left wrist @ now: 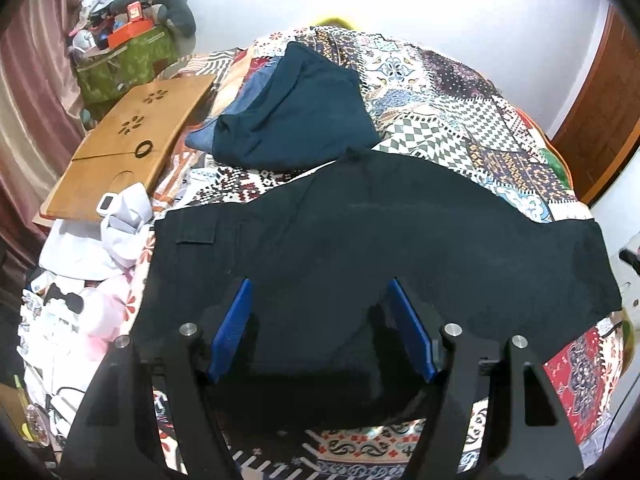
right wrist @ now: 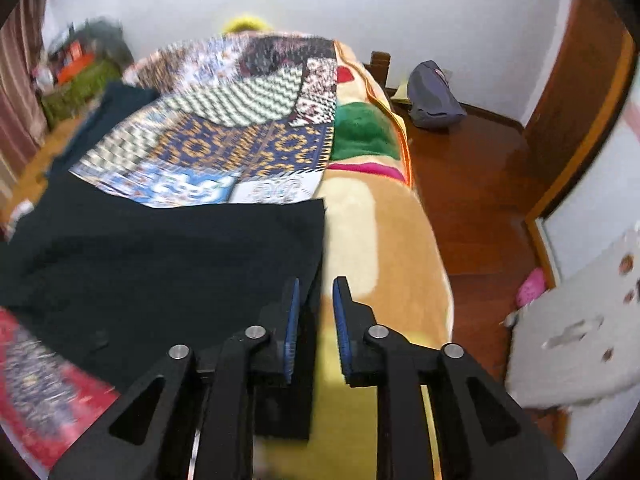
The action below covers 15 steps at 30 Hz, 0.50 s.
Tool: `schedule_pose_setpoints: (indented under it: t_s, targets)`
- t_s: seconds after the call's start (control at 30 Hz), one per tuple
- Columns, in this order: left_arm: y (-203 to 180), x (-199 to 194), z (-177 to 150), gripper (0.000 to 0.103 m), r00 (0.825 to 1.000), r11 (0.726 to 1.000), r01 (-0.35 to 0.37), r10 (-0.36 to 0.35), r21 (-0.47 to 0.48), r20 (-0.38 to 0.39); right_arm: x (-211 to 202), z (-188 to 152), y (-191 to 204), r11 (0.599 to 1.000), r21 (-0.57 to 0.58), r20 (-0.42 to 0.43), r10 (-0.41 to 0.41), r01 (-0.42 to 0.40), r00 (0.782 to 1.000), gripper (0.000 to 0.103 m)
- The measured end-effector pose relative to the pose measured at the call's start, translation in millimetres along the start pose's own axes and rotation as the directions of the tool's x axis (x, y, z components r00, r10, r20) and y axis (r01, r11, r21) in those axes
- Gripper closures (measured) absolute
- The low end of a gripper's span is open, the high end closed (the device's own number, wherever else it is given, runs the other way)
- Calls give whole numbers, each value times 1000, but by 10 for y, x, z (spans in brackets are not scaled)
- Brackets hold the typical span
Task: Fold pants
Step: 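Open the right gripper and release the folded trouser edge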
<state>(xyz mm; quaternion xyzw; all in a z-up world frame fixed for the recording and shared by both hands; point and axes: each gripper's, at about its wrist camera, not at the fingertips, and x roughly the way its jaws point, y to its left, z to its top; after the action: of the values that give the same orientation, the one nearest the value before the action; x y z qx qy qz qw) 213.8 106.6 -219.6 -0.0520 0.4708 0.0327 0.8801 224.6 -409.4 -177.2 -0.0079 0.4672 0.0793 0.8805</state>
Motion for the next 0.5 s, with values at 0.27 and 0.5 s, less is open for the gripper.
schedule_pose_setpoints:
  t_s: [0.27,0.5]
  targets:
    - [-201,122,-92,33,999,999,30,-29,35,-34,11,-429,114,980,158,11,120,-120,993,77]
    - [-221,72,-201,33,999,998,29,-27,50,-36,229,-477,172,979,165,2,123,-121,992,78]
